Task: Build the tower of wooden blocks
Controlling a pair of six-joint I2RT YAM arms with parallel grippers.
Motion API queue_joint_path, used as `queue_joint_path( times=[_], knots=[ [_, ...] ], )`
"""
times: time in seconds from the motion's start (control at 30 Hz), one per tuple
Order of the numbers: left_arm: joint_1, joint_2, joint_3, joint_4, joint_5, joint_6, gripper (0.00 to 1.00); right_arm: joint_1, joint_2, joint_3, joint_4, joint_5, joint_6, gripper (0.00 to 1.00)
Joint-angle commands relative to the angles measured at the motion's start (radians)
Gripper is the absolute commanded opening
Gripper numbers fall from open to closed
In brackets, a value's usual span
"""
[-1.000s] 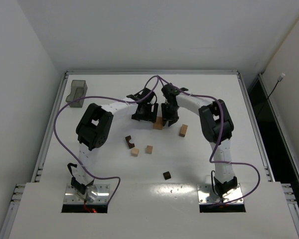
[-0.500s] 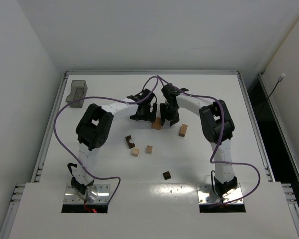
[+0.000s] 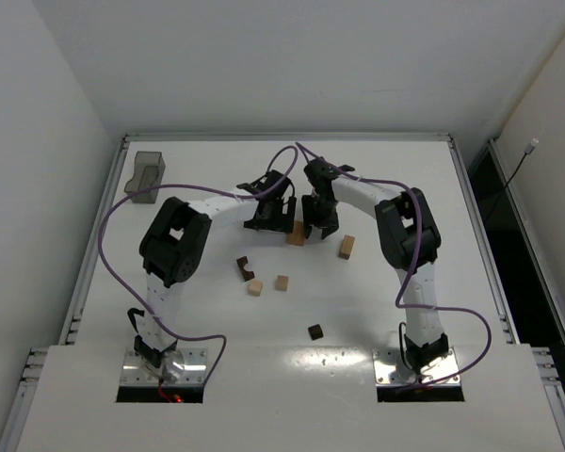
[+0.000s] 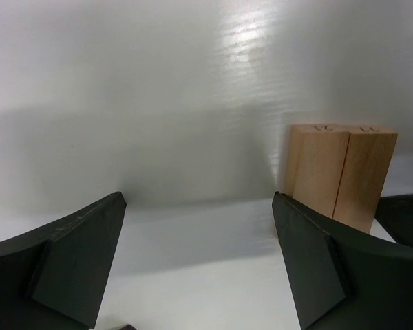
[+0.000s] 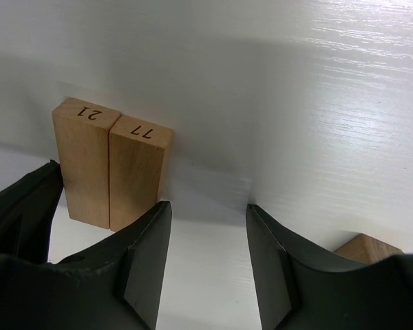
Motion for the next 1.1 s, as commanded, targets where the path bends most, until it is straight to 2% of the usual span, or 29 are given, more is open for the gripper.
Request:
queue_joint_path(
  times=[0.0,0.6,1.07],
  knots=[
    [-0.011,-0.034,-0.033,-0.02,0.051,-0.026,0.86,-0.007,0.055,0.018,0.036,0.038,0.012,0.45],
    [-0.021,-0.075,-0.087,0.0,0.092,-0.035,0.86,-0.007,0.055,0.037,0.027,0.047,0.012,0.48],
    [0.012,-0.085,-0.087,0.0,0.017,-0.035,0.87,-0.048,-0.037,-0.098,0.056,0.075,0.012,0.48]
  ],
)
